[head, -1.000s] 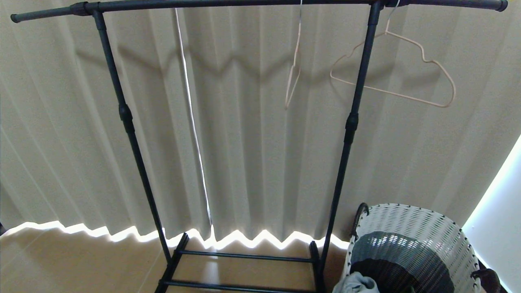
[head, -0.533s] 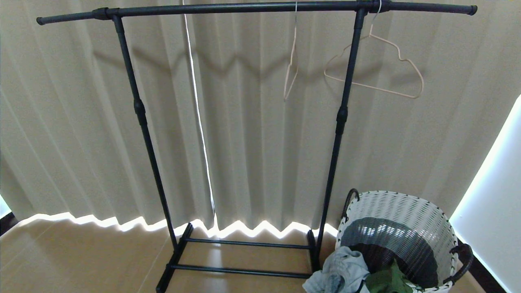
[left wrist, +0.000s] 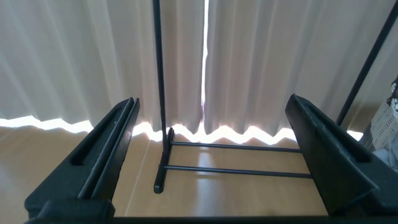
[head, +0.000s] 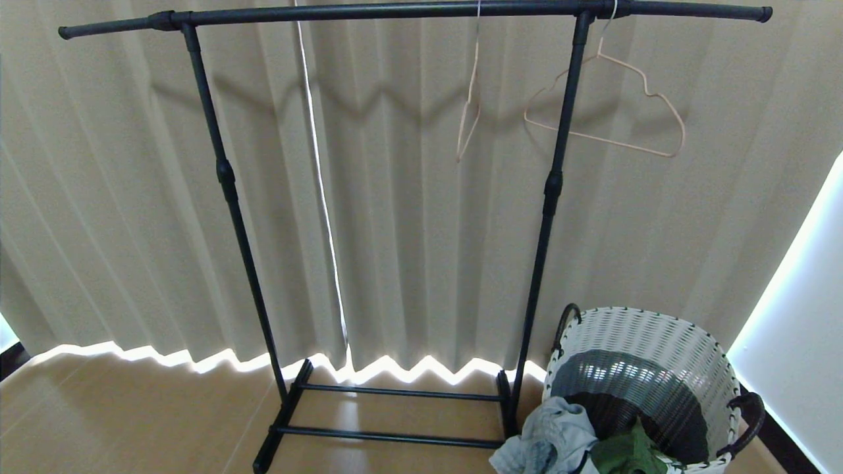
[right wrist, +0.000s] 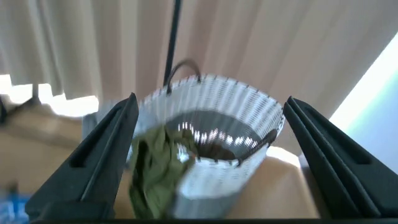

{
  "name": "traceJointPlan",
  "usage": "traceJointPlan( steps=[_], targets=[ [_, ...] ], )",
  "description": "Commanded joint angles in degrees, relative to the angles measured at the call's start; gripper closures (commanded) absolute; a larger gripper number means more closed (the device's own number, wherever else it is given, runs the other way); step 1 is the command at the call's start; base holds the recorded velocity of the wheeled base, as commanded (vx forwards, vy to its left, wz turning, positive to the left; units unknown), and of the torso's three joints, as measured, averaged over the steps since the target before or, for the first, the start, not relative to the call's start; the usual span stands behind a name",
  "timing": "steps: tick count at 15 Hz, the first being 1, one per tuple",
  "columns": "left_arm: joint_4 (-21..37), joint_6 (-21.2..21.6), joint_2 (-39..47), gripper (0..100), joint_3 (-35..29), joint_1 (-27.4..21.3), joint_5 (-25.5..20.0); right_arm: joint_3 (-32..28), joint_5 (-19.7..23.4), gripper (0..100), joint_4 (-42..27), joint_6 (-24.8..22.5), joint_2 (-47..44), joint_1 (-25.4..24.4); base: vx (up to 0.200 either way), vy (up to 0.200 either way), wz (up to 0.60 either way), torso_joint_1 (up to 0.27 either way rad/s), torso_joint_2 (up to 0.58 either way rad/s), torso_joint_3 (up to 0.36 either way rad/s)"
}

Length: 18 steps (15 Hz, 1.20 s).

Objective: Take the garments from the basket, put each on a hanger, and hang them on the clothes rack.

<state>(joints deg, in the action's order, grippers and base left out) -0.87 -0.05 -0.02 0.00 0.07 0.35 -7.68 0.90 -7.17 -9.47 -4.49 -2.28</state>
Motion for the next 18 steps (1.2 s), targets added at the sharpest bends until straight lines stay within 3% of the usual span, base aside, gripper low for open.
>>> traceJointPlan(
  steps=[1,4,7,8,13,15,18],
  targets=[
    [-0.01,-0.04,0.02,0,0.0,0.01,0.09,-4.01,-0.2,0,-1.62,-6.7,-17.75,-3.96,0.0,0.0,0.0,0.0,0.0,0.0],
    [-0.01,-0.04,0.02,0,0.0,0.01,0.09,-5.77,-0.99,0,-1.09,-14.43,-38.05,-3.7,0.0,0.0,0.0,0.0,0.0,0.0],
    [-0.01,-0.04,0.02,0,0.0,0.01,0.0,-5.24,-3.01,0,3.56,-30.69,-50.97,-3.52,0.0,0.0,0.0,0.0,0.0,0.0],
    [-0.01,-0.04,0.02,0,0.0,0.01,0.09,-4.89,-3.01,0,6.2,-32.89,-55.46,-3.52,0.0,0.0,0.0,0.0,0.0,0.0],
    [-0.01,-0.04,0.02,0,0.0,0.01,0.09,-4.27,-2.75,0,21.58,-33.95,-78.04,-3.7,0.0,0.0,0.0,0.0,0.0,0.0],
    [-0.01,-0.04,0.02,0,0.0,0.01,0.0,-1.72,-2.84,0,31.43,-33.95,-86.13,-3.87,0.0,0.0,0.0,0.0,0.0,0.0],
    [-0.01,-0.04,0.02,0,0.0,0.01,0.09,1.09,-2.84,0,36.96,-34.03,-92.9,-5.28,0.0,0.0,0.0,0.0,0.0,0.0]
  ],
)
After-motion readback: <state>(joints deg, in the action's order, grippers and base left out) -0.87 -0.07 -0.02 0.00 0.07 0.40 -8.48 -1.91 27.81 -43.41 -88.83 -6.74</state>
